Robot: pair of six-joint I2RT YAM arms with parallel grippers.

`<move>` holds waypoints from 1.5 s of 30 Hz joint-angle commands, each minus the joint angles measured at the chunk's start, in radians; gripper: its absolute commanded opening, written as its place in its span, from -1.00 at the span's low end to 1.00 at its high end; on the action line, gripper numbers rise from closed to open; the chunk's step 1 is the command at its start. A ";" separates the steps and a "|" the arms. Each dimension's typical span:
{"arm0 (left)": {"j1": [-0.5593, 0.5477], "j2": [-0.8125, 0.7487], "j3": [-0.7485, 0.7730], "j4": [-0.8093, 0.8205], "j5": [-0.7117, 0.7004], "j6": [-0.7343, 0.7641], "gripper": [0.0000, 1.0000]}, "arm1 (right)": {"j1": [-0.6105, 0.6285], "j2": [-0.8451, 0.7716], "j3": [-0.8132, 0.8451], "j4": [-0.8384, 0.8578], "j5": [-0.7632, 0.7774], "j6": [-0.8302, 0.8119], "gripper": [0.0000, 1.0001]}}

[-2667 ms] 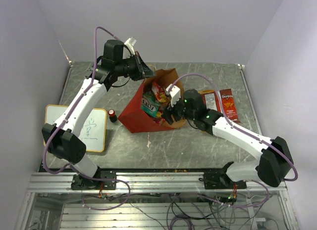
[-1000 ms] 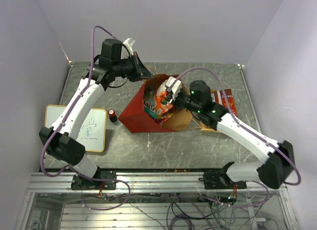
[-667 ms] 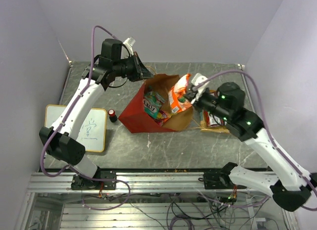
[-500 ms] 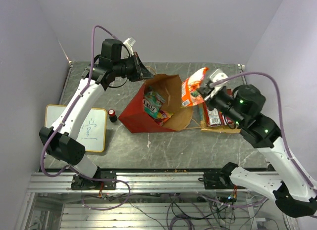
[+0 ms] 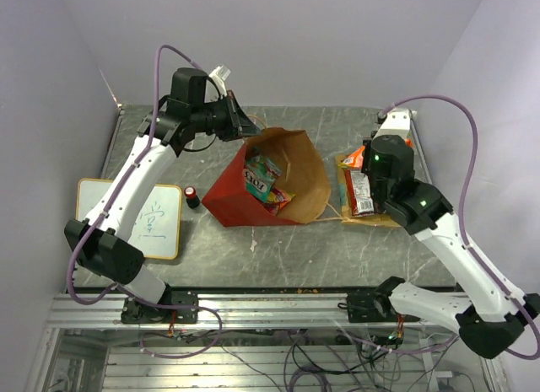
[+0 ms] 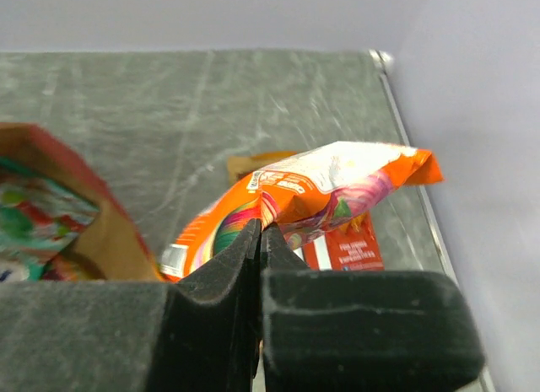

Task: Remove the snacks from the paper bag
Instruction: Place the snack at the center of the board.

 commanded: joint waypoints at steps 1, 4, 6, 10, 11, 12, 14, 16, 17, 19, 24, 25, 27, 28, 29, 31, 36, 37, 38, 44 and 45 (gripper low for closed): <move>-0.008 -0.052 -0.012 0.002 0.018 0.006 -0.86 | -0.149 0.017 -0.072 0.065 0.053 0.217 -1.00; -0.008 -0.057 -0.014 0.006 0.015 -0.001 -0.86 | -0.307 0.064 -0.116 0.067 -0.034 0.325 -1.00; -0.008 -0.057 -0.011 0.006 0.013 -0.004 -0.86 | -0.365 0.098 -0.135 0.084 -0.077 0.352 -1.00; -0.008 -0.056 -0.005 0.001 0.012 -0.003 -0.86 | -0.426 0.135 -0.174 0.174 -0.107 0.377 -1.00; -0.008 -0.054 -0.002 -0.002 0.013 -0.002 -0.86 | -0.438 0.141 -0.183 0.192 -0.099 0.384 -1.00; -0.008 -0.053 0.001 -0.004 0.013 0.000 -0.86 | -0.450 0.147 -0.193 0.204 -0.093 0.397 -1.00; -0.008 -0.050 0.007 -0.008 0.013 0.002 -0.86 | -0.474 0.165 -0.211 0.222 -0.086 0.427 -1.00; -0.008 -0.045 0.015 -0.012 0.014 0.005 -0.86 | -0.488 0.180 -0.229 0.237 -0.085 0.454 -1.00; -0.008 -0.044 0.018 -0.014 0.014 0.005 -0.86 | -0.490 0.186 -0.239 0.244 -0.080 0.462 -1.00; -0.008 -0.041 0.026 -0.019 0.014 0.007 -0.86 | -0.492 0.192 -0.250 0.257 -0.069 0.478 -1.00; -0.008 -0.045 0.026 -0.029 0.010 0.013 -0.86 | -0.493 0.179 -0.342 0.286 -0.049 0.506 -1.00; -0.008 -0.046 0.023 -0.028 0.011 0.012 -0.86 | -0.492 0.173 -0.360 0.292 -0.059 0.501 -1.00; -0.008 -0.049 0.020 -0.030 0.010 0.014 -0.86 | -0.491 0.155 -0.392 0.279 -0.078 0.511 -1.00; -0.008 -0.049 0.021 -0.033 0.008 0.014 -0.86 | -0.492 0.143 -0.409 0.268 -0.083 0.518 -1.00; -0.008 -0.049 0.023 -0.033 0.008 0.016 -0.86 | -0.492 0.130 -0.426 0.258 -0.093 0.521 -1.00; -0.008 -0.047 0.025 -0.035 0.010 0.016 -0.86 | -0.491 0.107 -0.454 0.229 -0.118 0.548 -1.00; -0.008 -0.038 0.031 -0.035 0.016 0.017 -0.86 | -0.491 0.071 -0.496 0.133 -0.188 0.672 -1.00; -0.008 -0.037 0.029 -0.030 0.020 0.014 -0.86 | -0.491 0.065 -0.502 0.115 -0.200 0.698 -1.00; -0.008 -0.036 0.027 -0.025 0.023 0.009 -0.86 | -0.490 0.063 -0.507 0.095 -0.215 0.729 -1.00; -0.008 -0.036 0.022 -0.015 0.029 0.002 -0.86 | -0.491 0.064 -0.537 0.012 -0.313 0.869 -1.00; -0.008 -0.037 0.023 -0.016 0.031 0.001 -0.86 | -0.491 0.065 -0.544 0.007 -0.324 0.888 -1.00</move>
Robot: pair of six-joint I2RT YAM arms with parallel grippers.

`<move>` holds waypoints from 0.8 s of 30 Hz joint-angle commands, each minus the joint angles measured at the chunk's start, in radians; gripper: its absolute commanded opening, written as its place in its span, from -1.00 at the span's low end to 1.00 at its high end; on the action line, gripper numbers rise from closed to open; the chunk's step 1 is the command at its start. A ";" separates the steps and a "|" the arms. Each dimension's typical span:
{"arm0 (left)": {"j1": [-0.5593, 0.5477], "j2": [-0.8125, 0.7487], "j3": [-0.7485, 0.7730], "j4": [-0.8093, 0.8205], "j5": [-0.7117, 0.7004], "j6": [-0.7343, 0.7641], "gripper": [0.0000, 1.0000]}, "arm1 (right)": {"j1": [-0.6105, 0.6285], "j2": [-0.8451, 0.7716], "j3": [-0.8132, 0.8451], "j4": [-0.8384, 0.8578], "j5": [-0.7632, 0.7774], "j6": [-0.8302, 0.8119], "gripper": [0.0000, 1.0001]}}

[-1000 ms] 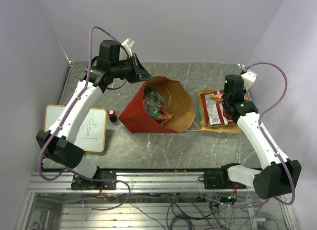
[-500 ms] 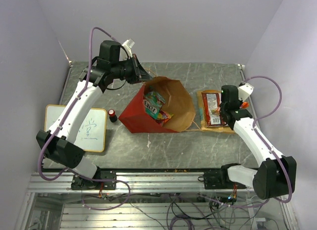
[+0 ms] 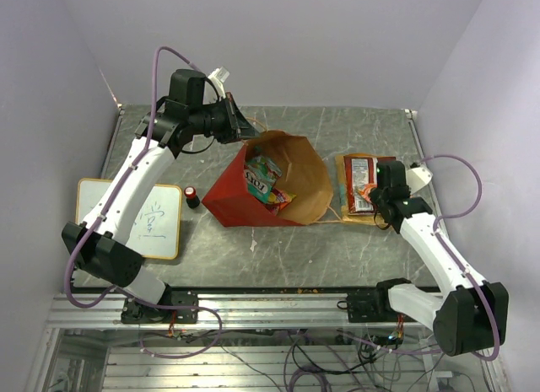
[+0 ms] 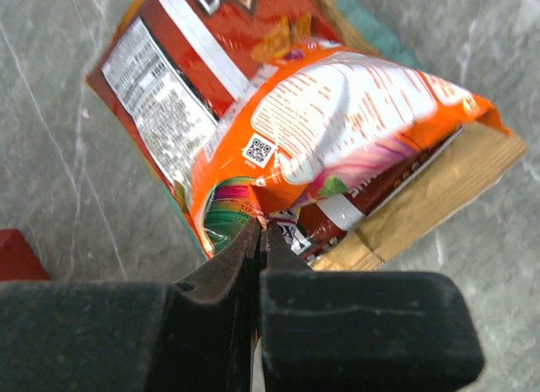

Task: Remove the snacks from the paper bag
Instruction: Place the snack at the center of the board.

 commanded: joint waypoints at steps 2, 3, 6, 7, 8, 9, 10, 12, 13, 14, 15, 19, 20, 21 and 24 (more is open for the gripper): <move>-0.008 -0.013 0.037 0.014 0.029 -0.001 -0.86 | -0.005 0.000 -0.034 -0.106 -0.094 0.164 -0.94; -0.008 -0.013 0.039 0.011 0.028 0.001 -0.86 | -0.005 0.003 -0.032 -0.122 -0.099 0.187 -0.92; -0.008 -0.019 0.039 0.009 0.026 0.000 -0.86 | -0.005 0.012 -0.032 -0.149 -0.127 0.228 -0.85; -0.008 -0.021 0.037 0.009 0.026 0.000 -0.86 | -0.004 0.012 -0.044 -0.140 -0.139 0.236 -0.82; -0.008 -0.022 0.036 0.009 0.026 0.000 -0.86 | -0.006 0.014 -0.059 -0.121 -0.155 0.235 -0.79; -0.008 -0.024 0.035 0.009 0.026 -0.001 -0.86 | -0.005 0.015 -0.074 -0.101 -0.162 0.234 -0.76; -0.008 -0.024 0.035 0.009 0.026 -0.001 -0.86 | -0.006 0.023 -0.085 -0.095 -0.162 0.238 -0.72; -0.008 -0.024 0.036 0.004 0.026 0.003 -0.86 | -0.006 0.042 -0.098 -0.082 -0.163 0.229 -0.67; -0.008 -0.025 0.038 0.001 0.026 0.004 -0.86 | -0.006 0.050 -0.105 -0.072 -0.164 0.218 -0.66; -0.008 -0.025 0.036 -0.001 0.025 0.007 -0.86 | -0.006 0.054 -0.112 -0.057 -0.163 0.207 -0.64; -0.008 -0.028 0.033 -0.001 0.025 0.006 -0.86 | -0.006 0.056 -0.119 -0.050 -0.160 0.200 -0.61; -0.008 -0.038 0.001 0.018 0.027 -0.006 -0.86 | -0.006 0.059 -0.130 -0.027 -0.149 0.132 -0.56; -0.008 -0.041 -0.006 0.023 0.029 -0.010 -0.86 | -0.007 0.055 -0.123 -0.031 -0.144 0.115 -0.52; -0.008 -0.044 -0.010 0.024 0.028 -0.011 -0.86 | -0.007 0.045 -0.115 -0.033 -0.140 0.094 -0.48; -0.008 -0.047 -0.015 0.020 0.025 -0.007 -0.86 | -0.007 0.010 -0.089 -0.046 -0.139 0.032 -0.29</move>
